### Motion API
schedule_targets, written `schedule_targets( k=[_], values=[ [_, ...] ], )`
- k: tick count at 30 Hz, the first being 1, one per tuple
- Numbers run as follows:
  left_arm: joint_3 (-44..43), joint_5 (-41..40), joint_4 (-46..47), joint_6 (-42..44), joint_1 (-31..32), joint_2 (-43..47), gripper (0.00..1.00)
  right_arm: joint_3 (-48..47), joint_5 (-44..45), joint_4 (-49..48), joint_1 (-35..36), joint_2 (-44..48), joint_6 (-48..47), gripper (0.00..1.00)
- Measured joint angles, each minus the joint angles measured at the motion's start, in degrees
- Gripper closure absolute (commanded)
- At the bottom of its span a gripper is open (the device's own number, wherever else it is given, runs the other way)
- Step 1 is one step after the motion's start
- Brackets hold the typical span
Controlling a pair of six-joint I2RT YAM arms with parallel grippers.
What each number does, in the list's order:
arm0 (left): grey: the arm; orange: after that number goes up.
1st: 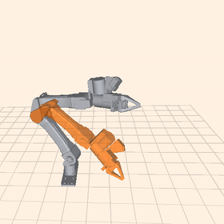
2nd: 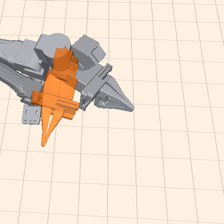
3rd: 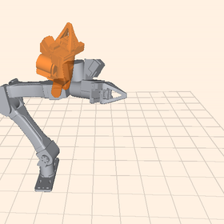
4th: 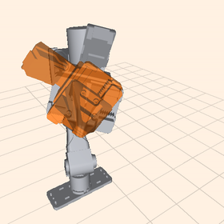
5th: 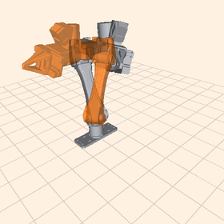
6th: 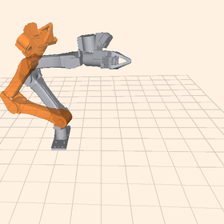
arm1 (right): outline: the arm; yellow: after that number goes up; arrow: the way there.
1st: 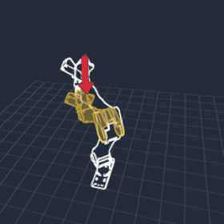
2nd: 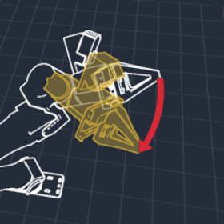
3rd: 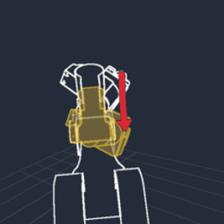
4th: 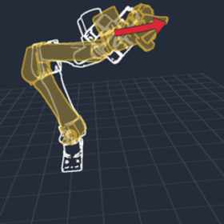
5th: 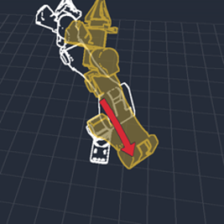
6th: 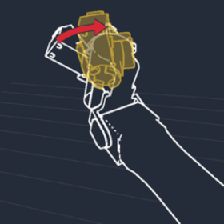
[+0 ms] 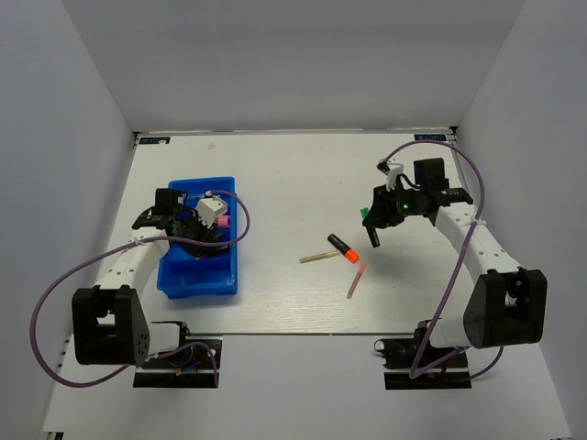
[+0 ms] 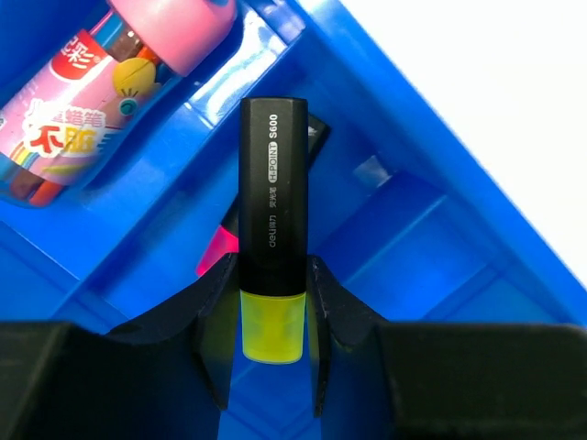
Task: Sort the stationery into containers
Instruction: Place the pen in the storage box.
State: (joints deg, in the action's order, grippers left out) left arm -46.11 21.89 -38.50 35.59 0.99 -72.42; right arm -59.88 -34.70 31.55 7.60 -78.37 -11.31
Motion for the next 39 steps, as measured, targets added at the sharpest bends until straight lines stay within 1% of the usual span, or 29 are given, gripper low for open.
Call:
schedule_targets(
  k=[1, 3, 7, 8, 11, 13, 14, 16, 21, 23, 25, 27, 28, 30, 32, 33, 34, 36, 37, 38, 39],
  values=[
    [-0.1, -0.5, 0.2, 0.2, 0.0, -0.4, 0.76, 0.0, -0.3, 0.0, 0.4, 0.0, -0.2, 1.00],
    [-0.6, -1.1, 0.2, 0.7, 0.0, -1.1, 0.69, 0.0, -0.7, 0.0, 0.9, 0.0, -0.7, 1.00],
    [-1.5, -2.7, 0.8, 1.1, -0.2, -2.0, 0.61, 0.0, -0.9, 0.0, 1.8, 0.0, -1.3, 1.00],
    [-1.6, -3.2, 0.9, 1.1, -0.2, -2.2, 0.54, 0.0, -0.9, 0.0, 2.0, 0.0, -1.4, 1.00],
    [-1.7, -4.5, 1.3, 1.0, -0.2, -2.4, 0.52, 0.0, -0.9, 0.0, 2.8, 0.0, -1.6, 1.00],
    [-1.7, -5.1, 1.4, 0.9, -0.2, -2.4, 0.43, 0.0, -0.9, 0.0, 3.4, -0.2, -1.9, 1.00],
    [-1.7, -5.3, 1.4, 0.9, -0.2, -2.4, 0.35, 0.0, -0.9, 0.1, 3.6, -0.4, -2.1, 1.00],
    [-1.7, -5.6, 1.5, 0.4, -0.2, -2.4, 0.31, -0.5, -0.9, 0.4, 4.3, -1.0, -2.5, 1.00],
    [-1.7, -5.8, 1.7, -1.2, -0.5, -2.0, 0.31, -3.1, -1.6, 1.6, 6.9, -2.9, -3.6, 1.00],
    [-1.7, -5.4, 1.7, -3.4, -1.1, -0.5, 0.31, -5.7, -2.4, 2.5, 8.5, -4.6, -4.5, 1.00],
    [-1.7, -4.9, 1.9, -6.6, -1.9, 3.0, 0.31, -11.5, -3.3, 4.3, 10.8, -8.2, -5.6, 1.00],
    [-1.7, -4.5, 2.9, -11.3, -2.3, 8.2, 0.29, -18.4, -4.3, 5.2, 14.0, -12.9, -6.8, 1.00],
    [-1.7, -4.4, 3.5, -13.7, -2.4, 11.2, 0.24, -22.5, -4.9, 5.9, 15.9, -16.0, -7.3, 1.00],
    [-1.8, -4.9, 4.0, -20.2, -2.4, 17.1, 0.22, -31.1, -5.9, 7.3, 20.0, -22.4, -8.5, 1.00],
    [-2.3, -6.4, 3.5, -26.8, -2.4, 22.1, 0.22, -40.2, -6.4, 9.1, 24.1, -29.7, -9.5, 1.00],
    [-2.8, -7.7, 2.8, -31.1, -2.4, 24.7, 0.19, -45.4, -6.3, 10.3, 26.5, -33.8, -9.9, 1.00],
    [-3.2, -9.1, 2.3, -34.9, -2.4, 26.8, 0.10, -50.6, -6.2, 12.0, 28.5, -38.0, -10.1, 1.00],
    [-3.6, -12.0, 1.6, -41.3, -2.4, 30.8, 0.08, -61.6, -5.7, 14.0, 32.4, -46.0, -9.6, 1.00],
    [-3.6, -13.4, 1.1, -44.4, -2.4, 32.7, 0.08, -65.5, -5.3, 13.4, 34.0, -49.2, -9.0, 1.00],
    [-3.6, -14.5, 0.9, -46.5, -2.4, 34.4, 0.08, -66.7, -4.9, 11.9, 35.5, -50.9, -8.3, 1.00],
    [-3.4, -15.4, 1.0, -48.7, -2.4, 36.7, 0.08, -66.0, -4.3, 10.1, 37.0, -51.5, -7.5, 1.00]
  ],
)
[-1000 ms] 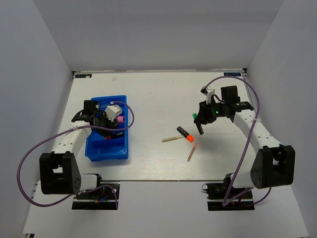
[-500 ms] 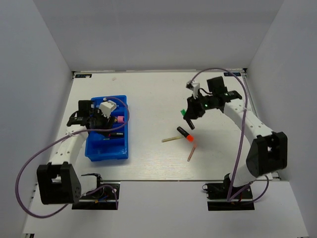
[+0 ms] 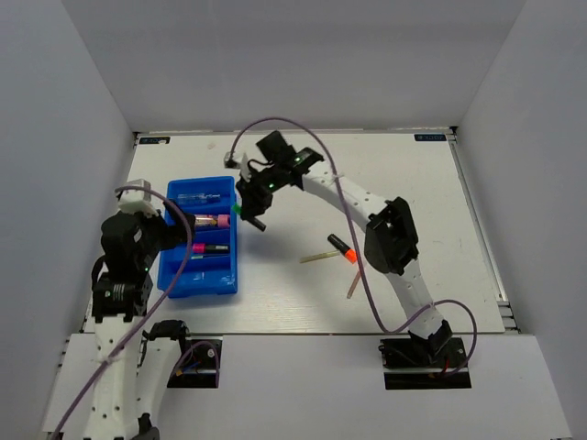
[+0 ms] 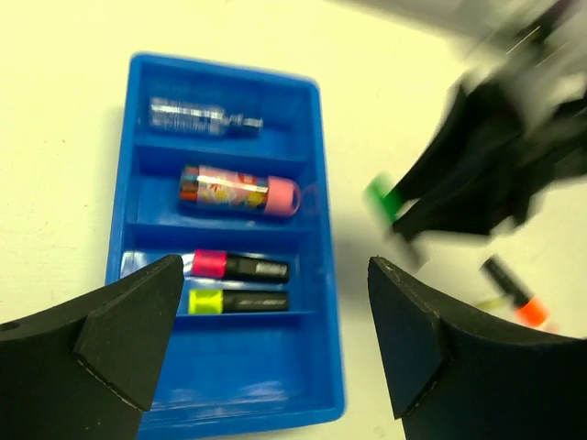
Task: Sort the stationery into containers
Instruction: Place the pen in the storage box.
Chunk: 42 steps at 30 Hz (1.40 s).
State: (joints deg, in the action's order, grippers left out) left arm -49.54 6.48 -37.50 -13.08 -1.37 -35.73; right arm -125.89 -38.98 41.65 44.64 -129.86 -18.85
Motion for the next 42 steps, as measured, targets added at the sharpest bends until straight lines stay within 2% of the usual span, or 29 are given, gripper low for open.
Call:
schedule_targets(
  k=[2, 5, 13, 20, 27, 28, 29, 30, 32, 34, 37, 38, 39, 40, 41, 42],
  values=[
    [0.6, -1.4, 0.5, -3.2, 0.2, 4.2, 0.08, 4.1, 0.6, -3.9, 2.8, 0.1, 3.0, 1.00],
    [1.0, -2.5, 1.2, -6.3, 0.7, 8.7, 0.07, 4.8, 1.4, -9.1, 6.3, -1.2, 8.1, 1.00],
    [4.9, -2.8, 1.9, -10.2, 1.0, 13.0, 0.06, -2.4, 2.6, -19.3, 10.1, -4.6, 15.1, 1.00],
    [6.2, -2.0, 2.1, -11.1, 1.0, 15.1, 0.05, -3.7, 4.6, -24.7, 11.8, -8.8, 15.2, 1.00],
    [8.0, -1.2, 1.7, -11.3, 1.0, 16.5, 0.05, -3.1, 7.9, -25.3, 12.9, -12.4, 9.4, 1.00],
    [8.2, -1.1, 1.7, -11.3, 1.5, 16.5, 0.05, -2.8, 8.3, -25.3, 13.0, -12.4, 8.7, 0.93],
    [8.3, -1.1, 1.8, -11.3, 1.9, 16.6, 0.05, -2.7, 8.6, -25.4, 13.1, -12.4, 7.8, 0.77],
    [8.4, -1.0, 1.8, -11.3, 2.2, 16.6, 0.05, -2.6, 8.9, -25.4, 13.2, -12.4, 7.0, 0.52],
    [8.6, -0.7, 1.8, -11.3, 2.6, 16.5, 0.05, -2.1, 9.1, -25.4, 13.3, -12.4, 5.8, 0.41],
    [8.6, -0.5, 1.9, -11.3, 2.7, 16.5, 0.05, -1.6, 9.2, -25.3, 13.6, -12.4, 4.7, 0.37],
    [8.6, 0.3, 2.0, -11.0, 2.7, 16.5, 0.16, -0.8, 9.3, -25.0, 13.7, -12.4, 3.7, 0.39],
    [8.7, 0.6, 2.1, -10.9, 2.7, 16.5, 0.35, -0.7, 9.3, -24.8, 13.7, -12.4, 3.6, 0.42],
    [8.8, 1.1, 2.3, -11.0, 2.7, 16.5, 0.49, -0.7, 9.4, -24.7, 13.7, -12.3, 3.6, 0.48],
    [8.9, 1.6, 2.4, -11.0, 2.7, 16.5, 0.68, -0.7, 9.5, -24.7, 13.7, -12.1, 3.7, 0.74],
    [8.9, 2.3, 2.6, -11.0, 2.8, 16.4, 0.95, -0.7, 9.7, -24.7, 13.8, -11.8, 3.7, 0.90],
    [8.9, 2.9, 2.9, -11.0, 2.8, 16.2, 1.00, -0.7, 10.1, -24.5, 13.8, -11.3, 4.2, 1.00]
  ],
)
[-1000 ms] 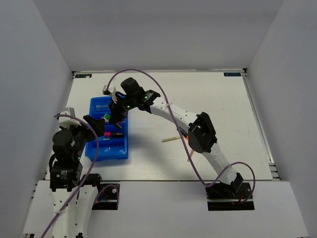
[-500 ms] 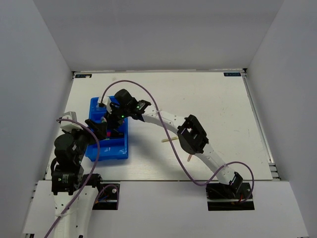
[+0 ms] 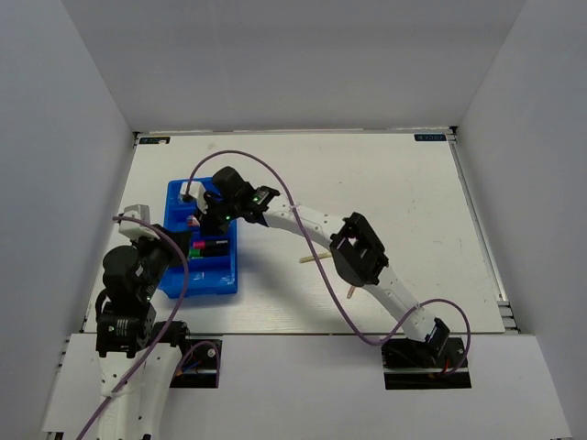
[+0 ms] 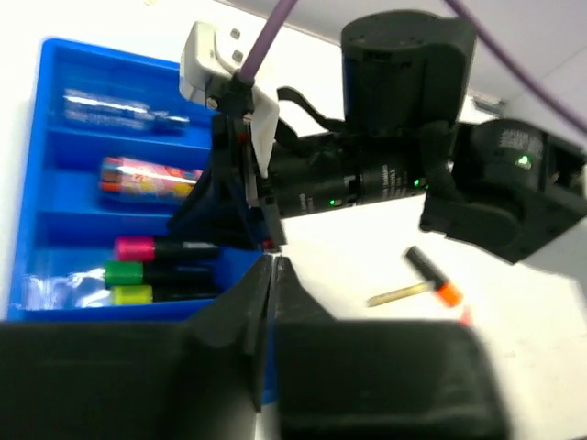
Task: Sort the stationery into containers
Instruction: Place the pen in the storage box, then pick up the pen from the center of the board.
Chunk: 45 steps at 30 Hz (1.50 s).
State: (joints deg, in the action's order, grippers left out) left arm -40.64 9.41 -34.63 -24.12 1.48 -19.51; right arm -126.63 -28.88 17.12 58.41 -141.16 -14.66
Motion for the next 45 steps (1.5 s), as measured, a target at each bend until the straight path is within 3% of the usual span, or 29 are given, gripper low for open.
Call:
schedule_targets(
  k=[6, 13, 15, 16, 17, 18, 20, 21, 23, 25, 27, 30, 33, 34, 37, 39, 45],
  values=[
    [-0.7, 7.8, 1.6, 0.1, 0.2, -4.4, 0.99, 0.1, 6.5, 1.8, -0.2, 7.1, 2.0, 1.00],
    [-7.5, 23.2, 1.8, 0.0, 0.6, -18.7, 0.96, 5.0, 24.8, 7.3, -3.6, 21.2, 3.5, 1.00],
    [-10.1, 26.0, 0.8, 0.2, 2.3, -24.5, 0.86, 9.0, 28.1, 11.6, -7.1, 25.0, 6.1, 0.68],
    [-11.2, 26.7, 0.3, 0.7, 3.9, -27.1, 0.82, 11.5, 28.8, 14.1, -9.4, 26.6, 7.3, 0.58],
    [-11.9, 26.8, -0.3, 1.7, 6.2, -29.9, 0.79, 15.3, 28.4, 16.0, -12.1, 28.6, 8.0, 0.39],
    [-12.8, 26.6, -1.4, 3.0, 9.2, -32.7, 0.70, 19.4, 28.2, 18.8, -15.2, 30.2, 9.1, 0.34],
    [-14.8, 24.4, -3.7, 6.4, 16.5, -38.4, 0.63, 30.5, 27.2, 20.4, -21.2, 34.1, 9.8, 0.36],
    [-17.0, 23.2, -5.9, 8.3, 20.4, -41.8, 0.56, 36.5, 26.7, 21.7, -24.3, 35.9, 9.7, 0.40],
    [-21.9, 20.3, -8.9, 12.2, 27.8, -49.0, 0.52, 47.0, 26.7, 24.0, -29.0, 39.8, 9.5, 0.52],
    [-27.1, 18.1, -12.1, 15.3, 32.7, -56.3, 0.43, 54.3, 27.0, 26.0, -30.3, 44.4, 8.1, 0.56],
    [-29.8, 17.0, -12.3, 17.5, 35.6, -61.6, 0.31, 57.9, 26.7, 26.9, -29.0, 49.3, 6.8, 0.54],
    [-28.9, 15.1, -12.0, 19.3, 38.0, -64.8, 0.29, 60.7, 26.0, 24.7, -27.1, 54.8, 5.5, 0.45],
    [-25.6, 13.0, -11.1, 20.7, 39.7, -64.3, 0.26, 63.9, 25.7, 21.2, -26.7, 56.3, 4.4, 0.43],
    [-24.1, 12.2, -10.3, 21.1, 40.3, -63.7, 0.13, 64.6, 25.6, 20.5, -26.7, 55.8, 4.2, 0.43],
    [-20.6, 10.9, -9.4, 21.5, 41.2, -61.1, 0.11, 64.9, 25.8, 18.5, -26.8, 52.2, 3.7, 0.42],
    [-18.2, 9.8, -9.2, 21.7, 41.6, -57.7, 0.03, 64.5, 25.9, 17.1, -26.9, 49.3, 3.7, 0.42],
    [-11.5, 7.7, -7.7, 20.7, 42.0, -44.2, 0.03, 60.6, 25.4, 14.2, -26.9, 42.8, 4.4, 0.42]
  ],
)
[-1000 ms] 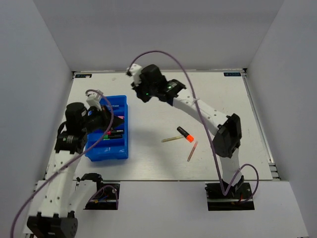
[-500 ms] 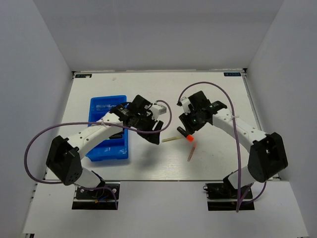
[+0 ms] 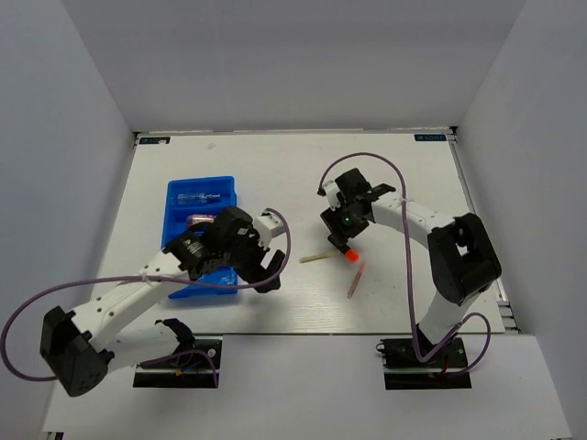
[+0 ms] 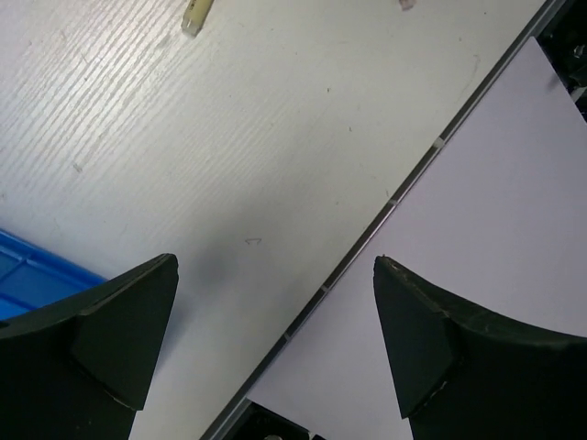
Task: Sort the stationery into containers
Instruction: Pick up the pen from the center of the board.
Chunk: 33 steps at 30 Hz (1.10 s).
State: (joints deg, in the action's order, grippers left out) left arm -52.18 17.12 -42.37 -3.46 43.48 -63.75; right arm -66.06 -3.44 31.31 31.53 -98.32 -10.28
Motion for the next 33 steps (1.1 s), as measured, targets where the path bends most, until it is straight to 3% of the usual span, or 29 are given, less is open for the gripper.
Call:
schedule_targets(
  k=[9, 28, 33],
  values=[
    [8.2, -1.0, 0.0, -2.7, 0.2, 9.6, 0.01, -3.6, -0.2, -3.2, 0.0, -4.5, 1.9, 0.43],
    [11.8, -2.6, -1.2, -5.1, 0.2, 18.1, 0.00, -1.9, 4.6, -6.2, 3.3, -7.9, 2.8, 0.46],
    [12.3, -3.0, -1.4, -5.5, 0.2, 20.5, 0.00, -1.6, 5.0, -6.8, 3.4, -7.8, 2.9, 0.56]
  ],
)
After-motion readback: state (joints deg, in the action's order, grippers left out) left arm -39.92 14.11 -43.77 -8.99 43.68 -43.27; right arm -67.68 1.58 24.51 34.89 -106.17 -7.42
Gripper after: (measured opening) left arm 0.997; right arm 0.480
